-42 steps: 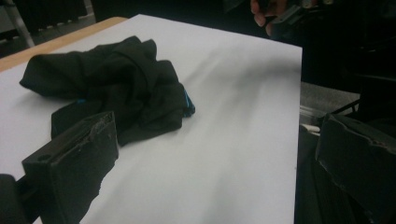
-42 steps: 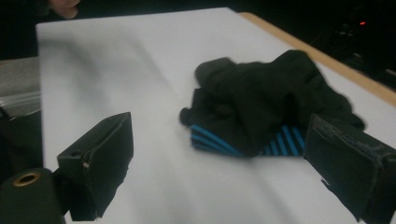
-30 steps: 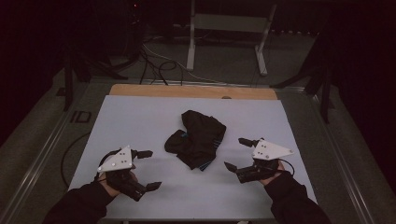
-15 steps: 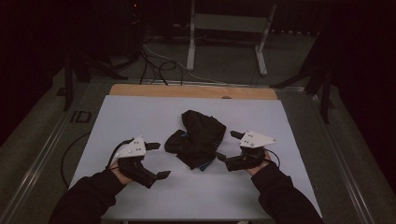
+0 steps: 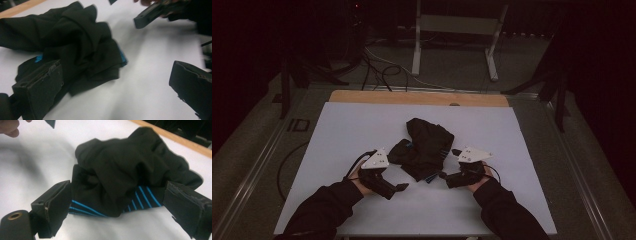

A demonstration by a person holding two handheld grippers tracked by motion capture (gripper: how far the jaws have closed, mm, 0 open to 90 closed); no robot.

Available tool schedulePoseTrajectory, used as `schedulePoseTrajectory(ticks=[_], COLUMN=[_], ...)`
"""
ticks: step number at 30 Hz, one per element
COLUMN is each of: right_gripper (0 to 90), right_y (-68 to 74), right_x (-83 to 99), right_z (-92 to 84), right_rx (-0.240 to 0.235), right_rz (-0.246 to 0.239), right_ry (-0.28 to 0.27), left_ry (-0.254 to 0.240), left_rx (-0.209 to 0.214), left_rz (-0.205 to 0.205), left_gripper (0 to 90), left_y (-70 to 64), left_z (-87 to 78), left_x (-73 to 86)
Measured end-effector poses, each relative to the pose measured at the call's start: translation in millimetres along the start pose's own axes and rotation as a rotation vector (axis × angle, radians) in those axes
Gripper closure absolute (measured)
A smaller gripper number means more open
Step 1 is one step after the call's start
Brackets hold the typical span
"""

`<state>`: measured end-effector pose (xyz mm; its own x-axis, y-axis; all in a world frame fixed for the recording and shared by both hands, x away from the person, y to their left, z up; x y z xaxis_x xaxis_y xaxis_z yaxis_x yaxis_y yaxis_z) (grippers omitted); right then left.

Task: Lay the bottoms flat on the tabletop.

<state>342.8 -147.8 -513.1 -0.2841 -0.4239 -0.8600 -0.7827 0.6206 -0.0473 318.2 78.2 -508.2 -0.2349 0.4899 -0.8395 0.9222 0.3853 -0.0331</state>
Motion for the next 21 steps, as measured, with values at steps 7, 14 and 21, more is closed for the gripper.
schedulePoseTrajectory(ticks=[7,14,21], right_gripper=[15.1,19.9,49.1], right_y=[3.0,4.1,-4.1], right_x=[12.1,23.3,27.8], right_z=[11.3,23.1,33.2], right_rx=[-0.001,-0.017,0.046], right_rz=[0.036,0.065,0.077], right_ry=[0.057,0.118,0.164], left_ry=[0.074,0.167,0.246], left_rx=[0.016,-0.029,-0.116], left_rz=[-0.032,0.0,-0.009], left_gripper=[6.7,16.1,30.9], left_y=[-3.3,2.1,21.3], left_z=[18.3,38.4,52.3], left_x=[8.5,18.2,29.6])
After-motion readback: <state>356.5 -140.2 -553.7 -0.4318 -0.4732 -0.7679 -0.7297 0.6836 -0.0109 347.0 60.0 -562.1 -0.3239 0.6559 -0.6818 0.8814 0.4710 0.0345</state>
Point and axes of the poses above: each handheld gripper's, and its own axes: z roughly forward along the jaws, x roughly out of its underside, y roughly to its left, the point moved 6 cm from there along z, roughly forward along the jaws, and after that the axes turned 1 degree about x, right-handed, at the moved point
